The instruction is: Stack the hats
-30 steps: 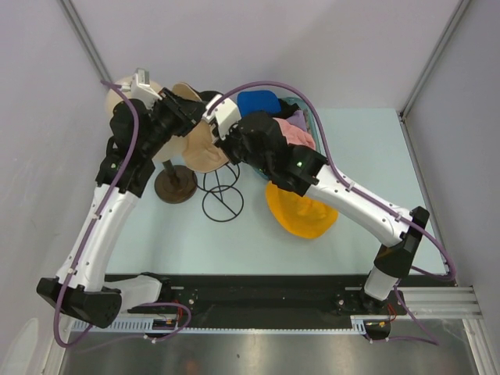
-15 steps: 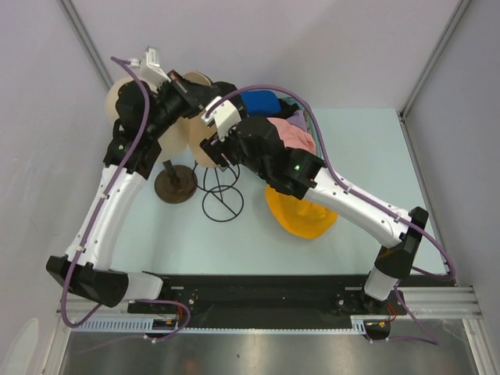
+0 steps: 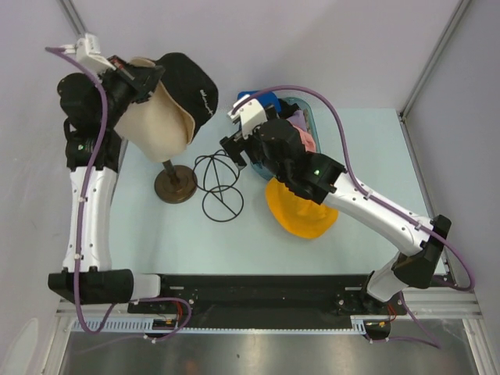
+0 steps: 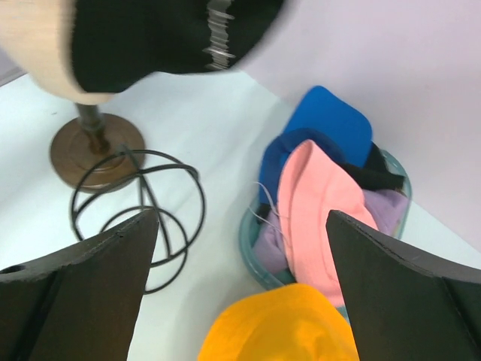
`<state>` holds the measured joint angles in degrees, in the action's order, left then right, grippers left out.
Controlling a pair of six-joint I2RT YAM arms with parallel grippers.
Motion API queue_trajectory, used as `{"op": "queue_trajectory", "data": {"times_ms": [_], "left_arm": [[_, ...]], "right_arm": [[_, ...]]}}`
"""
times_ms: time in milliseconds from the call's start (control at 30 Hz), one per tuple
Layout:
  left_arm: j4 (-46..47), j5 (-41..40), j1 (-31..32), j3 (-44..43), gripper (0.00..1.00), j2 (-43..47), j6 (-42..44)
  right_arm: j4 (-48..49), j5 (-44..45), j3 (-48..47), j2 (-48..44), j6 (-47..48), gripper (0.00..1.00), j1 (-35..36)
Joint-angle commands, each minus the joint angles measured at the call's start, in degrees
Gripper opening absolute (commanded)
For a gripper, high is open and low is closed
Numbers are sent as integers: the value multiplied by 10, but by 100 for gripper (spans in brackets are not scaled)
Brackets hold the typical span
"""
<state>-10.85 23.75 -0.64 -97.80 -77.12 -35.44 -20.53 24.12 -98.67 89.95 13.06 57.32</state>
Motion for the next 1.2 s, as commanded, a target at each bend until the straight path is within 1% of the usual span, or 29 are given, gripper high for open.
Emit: {"op": "queue_trajectory", "data": {"times_ms": [0, 33, 133, 233, 300, 367, 400, 433, 533, 633, 667, 800, 867, 1033, 1167], "left_arm": [[11, 3, -55, 56, 0, 77, 14], [13, -12, -70, 83, 0, 89, 12], [3, -35, -91, 117, 0, 124, 6], [-17, -57, -94, 140, 0, 153, 11], [-35, -86, -94, 157, 0, 170, 15], [-48, -141, -97, 189, 0, 200, 16], [-48, -155, -105, 201, 0, 210, 13], [-47, -163, -111, 224, 0, 226, 7], [-51, -169, -127, 241, 0, 227, 0], [-40, -149, -128, 238, 0, 218, -10], [-23, -139, -128, 237, 0, 214, -15], [-1, -143, -130, 213, 0, 197, -36], [26, -143, -131, 206, 0, 188, -63], [62, -124, -131, 151, 0, 152, -129], [91, -94, -131, 104, 0, 111, -160]], "right_arm": [[44, 22, 16, -37, -16, 100, -16], [42, 22, 16, -37, -17, 100, -20], [39, 17, 16, -35, -18, 100, -29], [38, 14, 15, -33, -18, 100, -34], [38, 9, 14, -31, -21, 100, -35], [37, 6, 13, -29, -22, 100, -36], [36, 2, 13, -29, -22, 100, -35], [35, 2, 11, -29, -23, 100, -36], [32, -3, 12, -29, -24, 100, -36], [29, -7, 10, -28, -22, 100, -35], [28, -7, 9, -27, -22, 100, -36], [28, -6, 10, -29, -25, 100, -36], [23, -5, 12, -30, -28, 99, -36], [20, -3, 19, -34, -29, 100, -37], [23, -2, 18, -33, -28, 100, -38]]}}
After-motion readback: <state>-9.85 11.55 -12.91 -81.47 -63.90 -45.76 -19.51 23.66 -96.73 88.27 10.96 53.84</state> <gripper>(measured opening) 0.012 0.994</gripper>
